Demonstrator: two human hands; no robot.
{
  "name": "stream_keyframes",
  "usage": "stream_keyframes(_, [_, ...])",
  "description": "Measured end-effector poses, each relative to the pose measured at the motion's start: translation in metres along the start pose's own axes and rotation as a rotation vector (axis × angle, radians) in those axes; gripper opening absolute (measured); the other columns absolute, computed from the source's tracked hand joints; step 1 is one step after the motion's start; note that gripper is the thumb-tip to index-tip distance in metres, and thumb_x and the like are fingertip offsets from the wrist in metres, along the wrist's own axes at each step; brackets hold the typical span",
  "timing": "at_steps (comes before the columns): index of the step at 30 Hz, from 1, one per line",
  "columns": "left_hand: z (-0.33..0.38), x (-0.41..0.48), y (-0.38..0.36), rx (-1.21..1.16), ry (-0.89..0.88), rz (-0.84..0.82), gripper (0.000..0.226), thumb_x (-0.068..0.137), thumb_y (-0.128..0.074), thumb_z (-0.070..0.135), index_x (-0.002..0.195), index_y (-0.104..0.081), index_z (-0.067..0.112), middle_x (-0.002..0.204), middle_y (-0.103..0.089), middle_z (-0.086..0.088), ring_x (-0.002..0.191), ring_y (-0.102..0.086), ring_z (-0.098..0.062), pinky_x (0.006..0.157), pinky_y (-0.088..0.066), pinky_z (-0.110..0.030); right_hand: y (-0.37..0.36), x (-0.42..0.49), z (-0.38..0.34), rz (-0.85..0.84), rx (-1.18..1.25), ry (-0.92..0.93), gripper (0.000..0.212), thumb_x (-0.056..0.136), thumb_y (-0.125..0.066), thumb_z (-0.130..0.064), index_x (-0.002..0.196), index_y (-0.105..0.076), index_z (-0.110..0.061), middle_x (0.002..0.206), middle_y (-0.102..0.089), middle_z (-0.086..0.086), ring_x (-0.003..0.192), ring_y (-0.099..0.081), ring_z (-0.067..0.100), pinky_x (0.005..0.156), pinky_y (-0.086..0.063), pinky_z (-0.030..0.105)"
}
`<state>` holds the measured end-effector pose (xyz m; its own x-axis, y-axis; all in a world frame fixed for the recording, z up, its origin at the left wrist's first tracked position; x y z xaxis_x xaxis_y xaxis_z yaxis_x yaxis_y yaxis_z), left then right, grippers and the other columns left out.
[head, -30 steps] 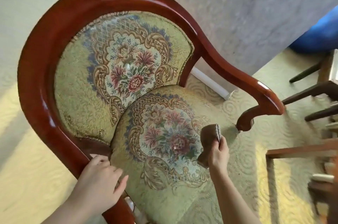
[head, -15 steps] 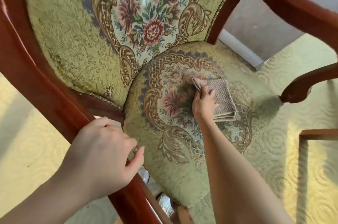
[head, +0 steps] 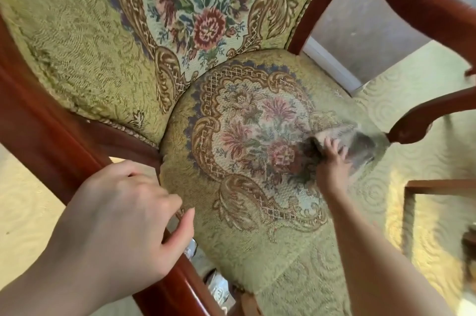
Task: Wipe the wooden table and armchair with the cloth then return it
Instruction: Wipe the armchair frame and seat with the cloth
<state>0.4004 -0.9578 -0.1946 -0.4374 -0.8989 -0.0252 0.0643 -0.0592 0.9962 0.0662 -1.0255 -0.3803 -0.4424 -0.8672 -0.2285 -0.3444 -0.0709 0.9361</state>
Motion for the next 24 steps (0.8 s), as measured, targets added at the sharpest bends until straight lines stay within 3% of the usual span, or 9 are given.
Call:
stream_keyframes(2, [-0.002,0.001,0.000,-0.014,-0.013,0.005,0.044,0.081,-0.044,0.039,0.043,-0.049,0.018,0.039,-0.051,0.002,0.042,-0.053,-0.022,0.071,-0.035,-0.032,-0.025,-0.033,-0.041,-0.022,0.032,0.176,0.066,0.085,-0.040,0.006,0.147,-0.032,-0.017,0.160,-0.016,0.007,0.149,-0.003,0.029,0.116,0.002,0.063])
stream_keyframes(5, [-0.003,0.000,-0.002,-0.022,-0.009,0.004,0.045,0.081,-0.044,0.040,0.043,-0.049,0.018,0.039,-0.051,0.002,0.041,-0.052,-0.022,0.069,-0.038,-0.035,-0.061,-0.120,-0.069,-0.211,-0.027,0.738,0.071,0.084,-0.057,-0.005,0.148,-0.031,-0.021,0.159,-0.019,-0.003,0.149,-0.004,0.023,0.119,-0.003,0.057])
stream_keyframes(8, [-0.003,0.000,-0.004,-0.029,-0.004,0.018,0.044,0.080,-0.046,0.040,0.042,-0.050,0.018,0.039,-0.051,0.002,0.041,-0.052,-0.022,0.066,-0.043,-0.036,-0.043,-0.130,-0.025,-0.296,-0.110,0.992,0.063,0.085,-0.039,-0.008,0.146,-0.035,-0.022,0.156,-0.030,-0.005,0.148,-0.016,0.019,0.120,-0.009,0.045])
stream_keyframes(10, [-0.003,0.001,-0.005,-0.039,-0.026,0.026,0.043,0.078,-0.047,0.040,0.041,-0.051,0.019,0.037,-0.050,0.002,0.040,-0.052,-0.022,0.065,-0.045,-0.036,-0.017,-0.103,0.007,-0.227,-0.162,0.906,0.063,0.085,-0.042,-0.003,0.143,-0.037,-0.025,0.153,-0.035,-0.005,0.147,-0.017,0.017,0.120,-0.004,0.041])
stream_keyframes(13, [-0.003,0.002,-0.005,-0.038,-0.031,0.044,0.041,0.076,-0.048,0.040,0.040,-0.052,0.019,0.036,-0.050,0.002,0.038,-0.051,-0.021,0.064,-0.046,-0.037,0.002,-0.037,0.021,-0.108,-0.114,0.415,0.076,0.084,-0.052,0.012,0.146,-0.028,-0.024,0.158,-0.024,0.001,0.149,-0.005,0.023,0.121,-0.004,0.052])
stream_keyframes(15, [-0.002,0.002,-0.005,-0.037,-0.030,0.045,0.040,0.074,-0.050,0.039,0.040,-0.052,0.019,0.036,-0.050,0.002,0.037,-0.050,-0.021,0.066,-0.039,-0.035,0.002,-0.005,-0.005,-0.063,-0.062,0.074,0.082,0.081,-0.038,0.020,0.150,-0.023,-0.022,0.161,-0.011,0.004,0.148,0.002,0.030,0.117,-0.001,0.061])
stream_keyframes(17, [-0.003,0.003,-0.005,-0.026,-0.036,0.046,0.038,0.073,-0.051,0.039,0.040,-0.051,0.019,0.036,-0.051,0.002,0.037,-0.051,-0.021,0.067,-0.036,-0.034,-0.006,0.014,-0.041,-0.046,0.000,-0.108,0.081,0.081,-0.029,0.015,0.151,-0.022,-0.027,0.162,-0.006,0.004,0.147,-0.001,0.037,0.114,0.004,0.063])
stream_keyframes(19, [-0.003,0.003,-0.005,-0.022,-0.034,0.039,0.038,0.073,-0.051,0.039,0.040,-0.052,0.019,0.036,-0.051,0.001,0.038,-0.051,-0.021,0.067,-0.036,-0.033,-0.020,0.011,-0.088,-0.024,-0.016,0.051,0.072,0.082,-0.025,0.001,0.148,-0.025,-0.029,0.159,-0.012,0.003,0.146,-0.004,0.036,0.113,0.003,0.062])
stream_keyframes(24, [-0.004,0.002,-0.002,-0.035,-0.016,0.033,0.040,0.075,-0.049,0.037,0.041,-0.053,0.018,0.037,-0.051,0.000,0.039,-0.052,-0.022,0.068,-0.039,-0.035,-0.079,-0.090,-0.175,-0.265,-0.039,0.828,0.058,0.094,-0.034,-0.017,0.150,-0.023,-0.025,0.160,-0.014,-0.005,0.147,0.012,0.024,0.116,0.007,0.060])
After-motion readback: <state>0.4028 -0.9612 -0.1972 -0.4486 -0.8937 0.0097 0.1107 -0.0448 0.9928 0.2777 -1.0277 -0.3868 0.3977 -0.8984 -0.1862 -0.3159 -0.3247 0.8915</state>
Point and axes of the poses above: each hand's wrist, its own x-axis towards the middle knuckle, its own y-axis out of the back of the hand, z = x × y, the point moved 4 cm from there along x, towards the middle knuckle
